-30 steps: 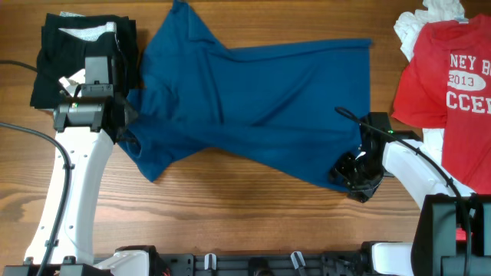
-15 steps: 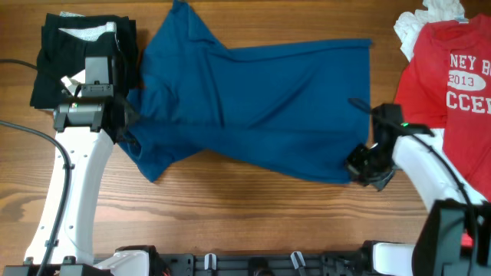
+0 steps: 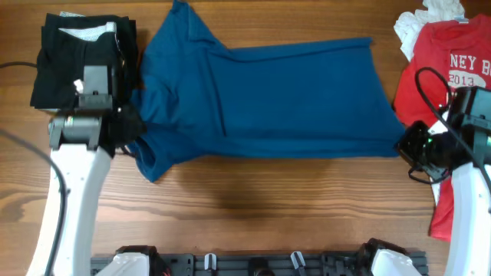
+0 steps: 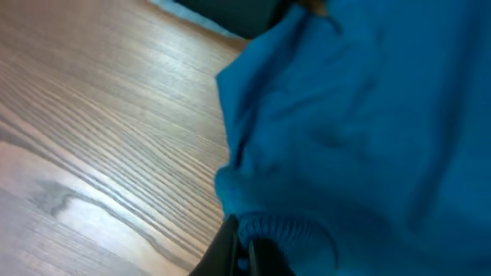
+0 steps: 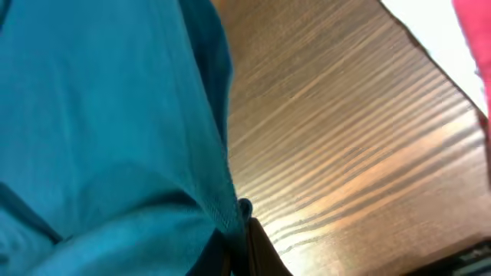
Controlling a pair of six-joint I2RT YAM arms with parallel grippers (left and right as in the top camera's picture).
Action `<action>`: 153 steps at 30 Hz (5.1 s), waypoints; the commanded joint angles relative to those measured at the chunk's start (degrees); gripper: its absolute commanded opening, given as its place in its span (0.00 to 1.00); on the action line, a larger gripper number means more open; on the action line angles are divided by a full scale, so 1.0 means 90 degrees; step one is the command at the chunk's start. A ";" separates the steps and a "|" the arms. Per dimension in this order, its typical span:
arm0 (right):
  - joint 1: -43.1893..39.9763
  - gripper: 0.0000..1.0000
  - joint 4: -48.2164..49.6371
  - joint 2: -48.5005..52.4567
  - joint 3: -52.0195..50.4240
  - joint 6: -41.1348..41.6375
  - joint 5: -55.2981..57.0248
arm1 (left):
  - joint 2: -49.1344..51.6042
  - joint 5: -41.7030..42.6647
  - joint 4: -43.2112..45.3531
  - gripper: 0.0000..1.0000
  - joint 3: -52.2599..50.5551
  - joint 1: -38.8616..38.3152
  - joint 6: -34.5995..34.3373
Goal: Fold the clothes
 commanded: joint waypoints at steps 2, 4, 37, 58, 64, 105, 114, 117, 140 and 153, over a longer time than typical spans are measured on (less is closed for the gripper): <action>-0.0044 0.04 -0.0282 -0.0578 0.0187 -0.0257 0.0170 | -0.1144 0.0146 -0.0304 0.04 0.0036 -0.0634 0.0236; -0.0044 0.04 -0.0425 -0.0838 0.0194 -0.0318 0.0192 | -0.1593 0.0146 -0.0432 0.04 0.0036 -0.0928 0.0228; -0.0044 0.04 0.0962 0.2288 0.0551 -0.0299 0.0308 | 0.1734 -0.0770 0.3560 0.04 0.0036 -0.1144 0.0087; 0.0221 0.86 0.1627 0.2591 0.0381 -0.0493 0.0104 | 0.2030 -0.0886 0.3750 0.46 0.0036 -0.0653 0.0044; 0.0221 0.99 0.1418 0.2589 0.0539 -0.0801 -0.0372 | 0.1999 0.0015 0.3665 0.52 0.0505 -0.0512 0.1076; 0.1362 0.99 -0.0420 0.2591 0.2968 -0.1804 -0.0393 | 0.7953 0.1768 0.5294 0.74 0.6817 -0.0517 0.1212; 0.1362 0.99 -0.0068 0.2591 0.2968 -0.1637 -0.0396 | 0.8206 0.1656 0.4728 0.77 0.6817 -0.0583 0.1236; 0.1362 0.99 0.0284 0.2591 0.2968 -0.1375 -0.0398 | 0.7822 0.1717 0.3699 0.81 0.6817 -0.0678 0.1229; 0.1365 0.99 0.0811 0.2591 0.2968 -0.1112 -0.0712 | 0.6115 0.1965 0.2322 0.93 0.6805 -0.1161 0.1518; 0.1365 1.00 0.0646 0.2591 0.2968 -0.1163 -0.0559 | 0.7805 0.1909 0.4507 0.88 0.6805 -0.0809 0.1834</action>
